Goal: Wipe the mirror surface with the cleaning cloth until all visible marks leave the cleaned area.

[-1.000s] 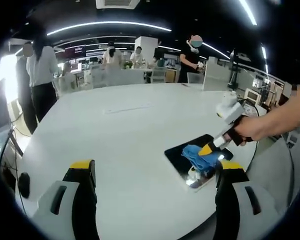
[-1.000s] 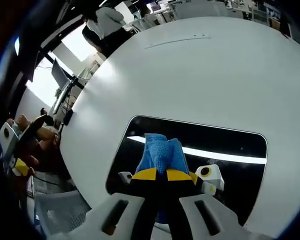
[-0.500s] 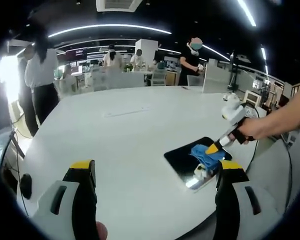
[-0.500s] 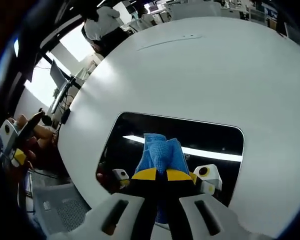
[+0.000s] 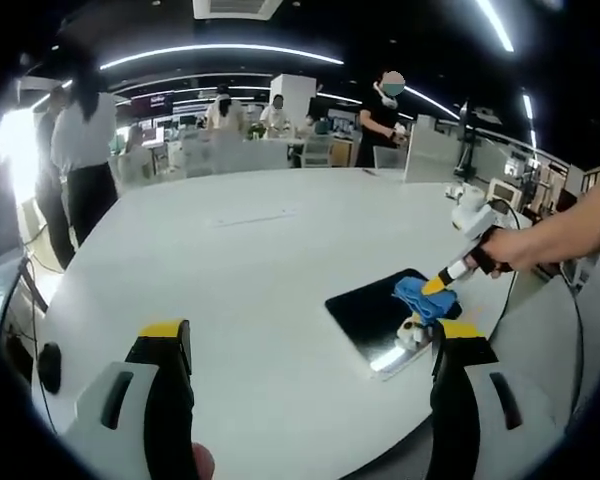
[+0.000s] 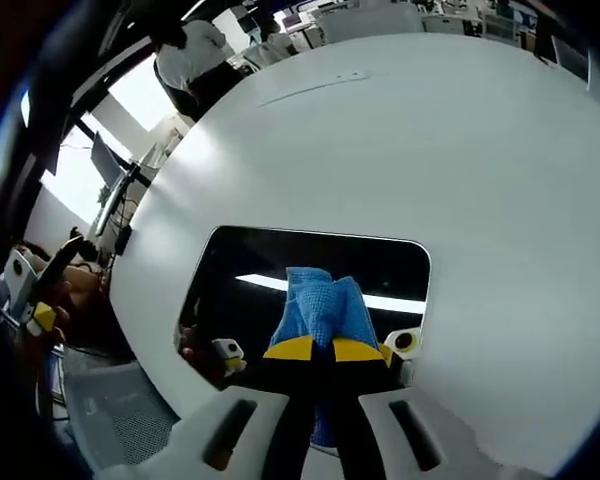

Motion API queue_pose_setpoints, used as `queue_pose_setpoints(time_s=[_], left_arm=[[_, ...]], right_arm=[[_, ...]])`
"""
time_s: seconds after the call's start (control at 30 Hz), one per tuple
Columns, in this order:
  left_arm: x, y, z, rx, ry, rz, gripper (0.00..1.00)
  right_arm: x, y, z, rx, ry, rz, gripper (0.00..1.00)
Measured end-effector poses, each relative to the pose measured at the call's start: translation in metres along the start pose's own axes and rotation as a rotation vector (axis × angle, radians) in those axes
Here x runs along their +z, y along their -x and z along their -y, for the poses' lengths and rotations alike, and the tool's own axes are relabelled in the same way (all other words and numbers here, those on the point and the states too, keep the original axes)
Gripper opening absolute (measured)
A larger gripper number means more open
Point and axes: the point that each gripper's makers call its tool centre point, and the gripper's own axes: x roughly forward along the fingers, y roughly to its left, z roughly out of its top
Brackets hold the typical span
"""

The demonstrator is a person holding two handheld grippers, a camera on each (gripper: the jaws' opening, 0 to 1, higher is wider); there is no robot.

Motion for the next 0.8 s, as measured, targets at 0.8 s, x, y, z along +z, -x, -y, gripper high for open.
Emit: queue_pose_setpoints(time_s=[0.8], left_arm=[[0.005, 0.004, -0.001, -0.027, -0.059, -0.015, 0.99]], right_arm=[[-0.005, 0.017, 0.032, -0.102, -0.014, -0.024, 0.0]])
